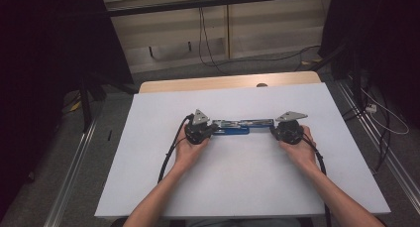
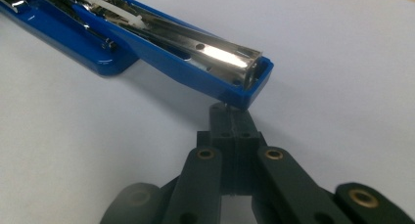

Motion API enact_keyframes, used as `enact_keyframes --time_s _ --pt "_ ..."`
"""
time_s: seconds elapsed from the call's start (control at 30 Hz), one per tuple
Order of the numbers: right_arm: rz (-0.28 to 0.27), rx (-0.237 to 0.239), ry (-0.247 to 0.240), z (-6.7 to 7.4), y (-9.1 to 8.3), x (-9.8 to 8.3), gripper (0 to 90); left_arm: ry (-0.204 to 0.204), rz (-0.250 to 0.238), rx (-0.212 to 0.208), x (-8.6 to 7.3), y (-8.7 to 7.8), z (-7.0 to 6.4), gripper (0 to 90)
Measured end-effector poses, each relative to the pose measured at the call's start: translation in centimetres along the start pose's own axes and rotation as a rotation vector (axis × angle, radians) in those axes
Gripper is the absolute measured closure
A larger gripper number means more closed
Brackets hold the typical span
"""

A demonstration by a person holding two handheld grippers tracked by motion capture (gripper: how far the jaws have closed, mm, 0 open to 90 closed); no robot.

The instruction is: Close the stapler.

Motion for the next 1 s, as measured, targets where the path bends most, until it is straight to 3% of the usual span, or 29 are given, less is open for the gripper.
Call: enact_keyframes --time_s 0.33,1.0 --pt "-0.042 -0.013 0.001 -0.1 -0.2 0.5 90.0 -0.006 -0.002 -0.001 0.0 0.0 0.1 90.0" --pt "-0.110 0.012 -0.001 0.3 -0.4 1.3 90.0 0.010 -0.005 -0.004 0.0 0.0 0.1 90.0"
Point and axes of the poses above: each handheld gripper's, and its own axes: y roughly forward along the jaws, x roughly out of its top, z roughly to its left, the point moved 8 cm from there along y, roughly forward along the jaws, and after that the axes turned 6 degrees about x, right-handed, at the moved point
